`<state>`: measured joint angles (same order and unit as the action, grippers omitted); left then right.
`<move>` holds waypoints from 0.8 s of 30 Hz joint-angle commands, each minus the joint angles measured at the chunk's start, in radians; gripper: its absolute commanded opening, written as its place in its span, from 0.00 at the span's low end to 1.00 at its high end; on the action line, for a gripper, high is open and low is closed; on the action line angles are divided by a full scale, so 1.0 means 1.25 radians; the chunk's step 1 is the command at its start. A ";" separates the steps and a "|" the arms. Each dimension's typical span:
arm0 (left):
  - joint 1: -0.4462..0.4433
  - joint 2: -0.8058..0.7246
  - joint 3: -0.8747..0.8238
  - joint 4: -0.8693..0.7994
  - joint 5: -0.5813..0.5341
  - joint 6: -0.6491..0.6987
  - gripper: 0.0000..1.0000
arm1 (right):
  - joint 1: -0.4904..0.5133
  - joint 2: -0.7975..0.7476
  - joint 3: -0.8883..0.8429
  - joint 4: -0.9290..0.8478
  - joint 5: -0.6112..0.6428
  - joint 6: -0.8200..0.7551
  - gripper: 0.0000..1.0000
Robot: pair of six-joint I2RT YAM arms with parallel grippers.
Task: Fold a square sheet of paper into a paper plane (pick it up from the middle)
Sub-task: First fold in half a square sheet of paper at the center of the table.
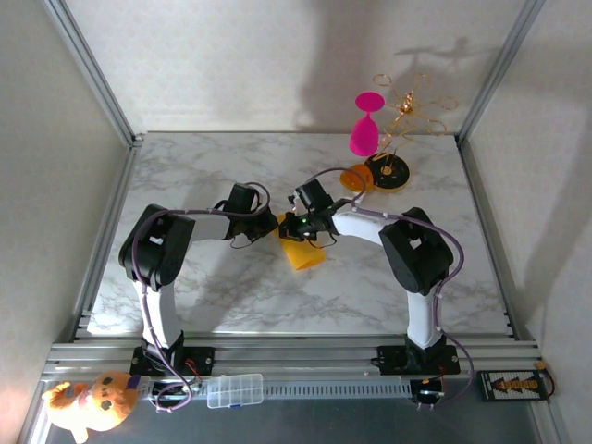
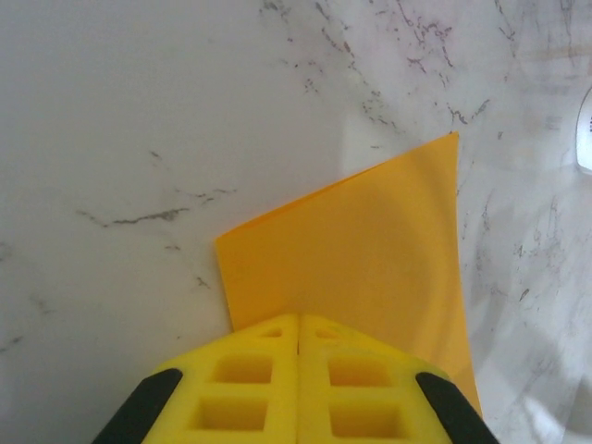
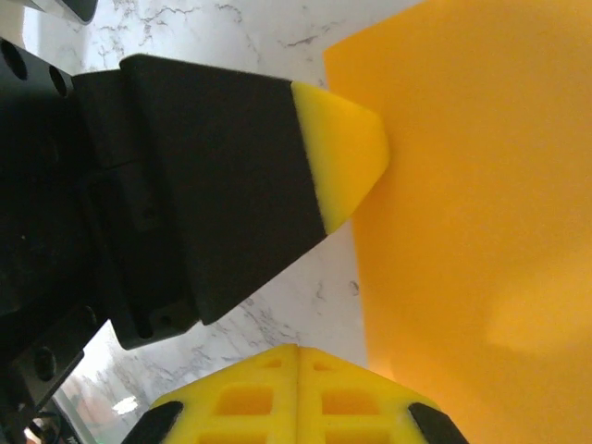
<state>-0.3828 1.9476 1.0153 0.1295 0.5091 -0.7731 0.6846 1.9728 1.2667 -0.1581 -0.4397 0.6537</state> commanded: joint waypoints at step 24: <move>-0.013 0.011 -0.009 -0.050 -0.022 -0.013 0.06 | 0.035 -0.007 -0.108 -0.056 0.017 0.009 0.00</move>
<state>-0.3847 1.9472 1.0126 0.1349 0.5076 -0.7868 0.7181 1.9881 1.1690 -0.1562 -0.4389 0.6834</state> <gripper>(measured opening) 0.058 0.056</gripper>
